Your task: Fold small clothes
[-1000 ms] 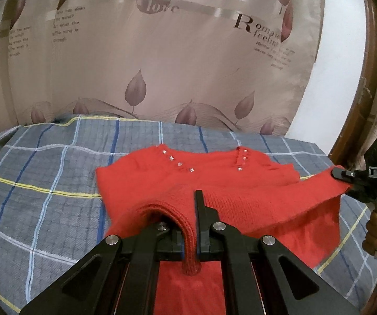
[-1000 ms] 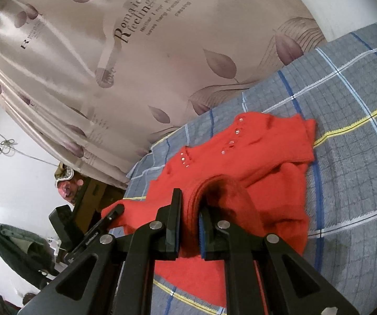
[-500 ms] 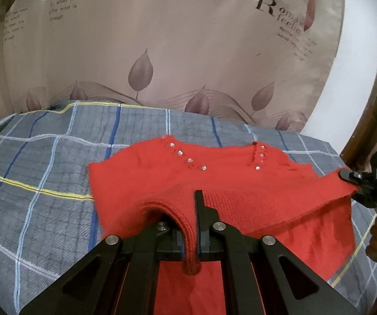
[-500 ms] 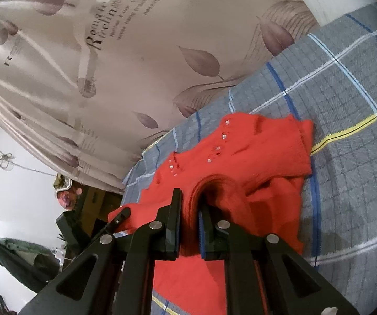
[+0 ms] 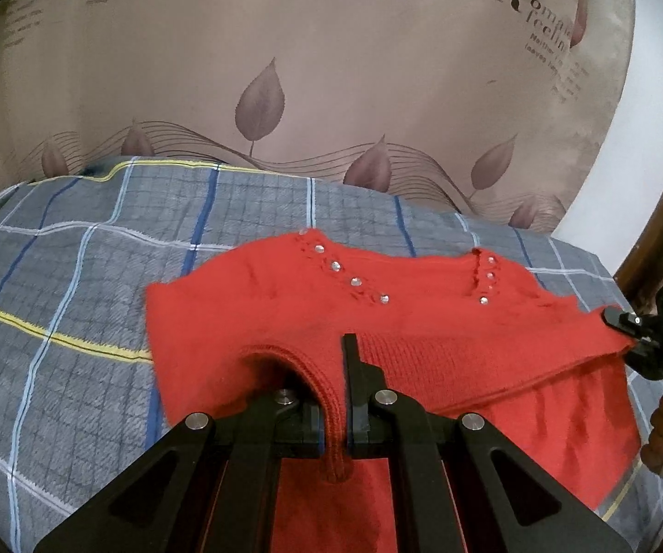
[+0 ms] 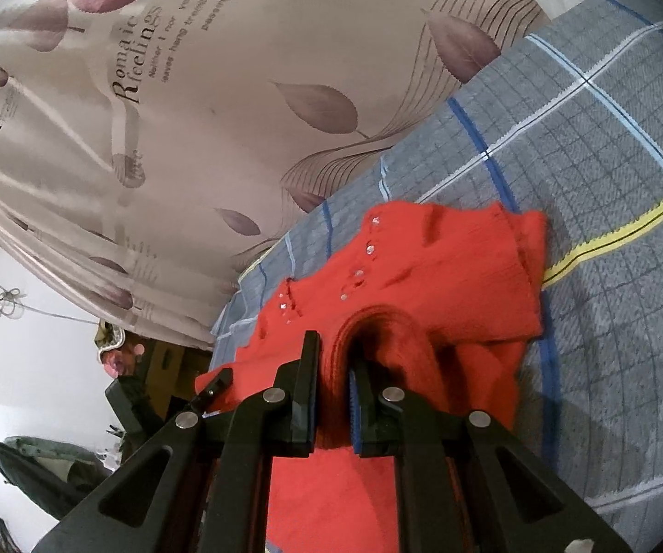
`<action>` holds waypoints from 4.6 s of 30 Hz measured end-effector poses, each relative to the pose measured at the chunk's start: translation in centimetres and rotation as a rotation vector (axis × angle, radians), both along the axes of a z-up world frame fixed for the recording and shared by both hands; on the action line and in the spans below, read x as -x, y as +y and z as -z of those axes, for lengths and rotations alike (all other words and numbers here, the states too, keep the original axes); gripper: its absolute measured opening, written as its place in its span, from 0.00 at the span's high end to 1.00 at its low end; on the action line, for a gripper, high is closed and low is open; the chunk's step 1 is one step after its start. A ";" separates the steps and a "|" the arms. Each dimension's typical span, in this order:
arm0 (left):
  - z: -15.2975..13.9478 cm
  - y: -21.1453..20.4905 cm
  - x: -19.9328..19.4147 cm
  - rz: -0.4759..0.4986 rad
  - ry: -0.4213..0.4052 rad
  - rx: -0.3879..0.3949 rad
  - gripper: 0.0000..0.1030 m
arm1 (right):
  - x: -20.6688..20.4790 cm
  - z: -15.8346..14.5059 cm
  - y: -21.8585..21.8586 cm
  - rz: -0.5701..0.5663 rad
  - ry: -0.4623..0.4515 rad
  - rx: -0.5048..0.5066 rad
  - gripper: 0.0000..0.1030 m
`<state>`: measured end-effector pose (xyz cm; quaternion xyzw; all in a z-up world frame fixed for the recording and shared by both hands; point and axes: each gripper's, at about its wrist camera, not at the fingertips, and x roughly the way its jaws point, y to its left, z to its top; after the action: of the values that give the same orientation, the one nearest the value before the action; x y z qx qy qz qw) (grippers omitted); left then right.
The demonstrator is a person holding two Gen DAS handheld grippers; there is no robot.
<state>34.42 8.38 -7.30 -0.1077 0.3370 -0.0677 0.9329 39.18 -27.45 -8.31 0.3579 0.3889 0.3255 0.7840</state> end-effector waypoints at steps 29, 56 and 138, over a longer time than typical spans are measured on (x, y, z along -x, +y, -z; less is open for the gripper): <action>1.4 0.4 -2.2 -0.019 0.035 -0.008 0.93 | -1.9 2.0 0.3 0.021 0.023 0.043 0.87; 0.0 6.6 -2.4 -0.134 0.026 0.459 0.19 | 0.6 1.7 -4.3 0.170 -0.036 -0.126 0.35; 4.4 9.0 -1.0 0.239 0.185 0.368 0.12 | 9.1 1.2 6.1 0.113 -0.116 0.882 0.00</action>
<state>35.44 17.35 -11.67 -0.2410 0.4133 -0.2280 0.8480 30.04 -21.39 -9.51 -0.0086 0.4258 0.1049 0.8987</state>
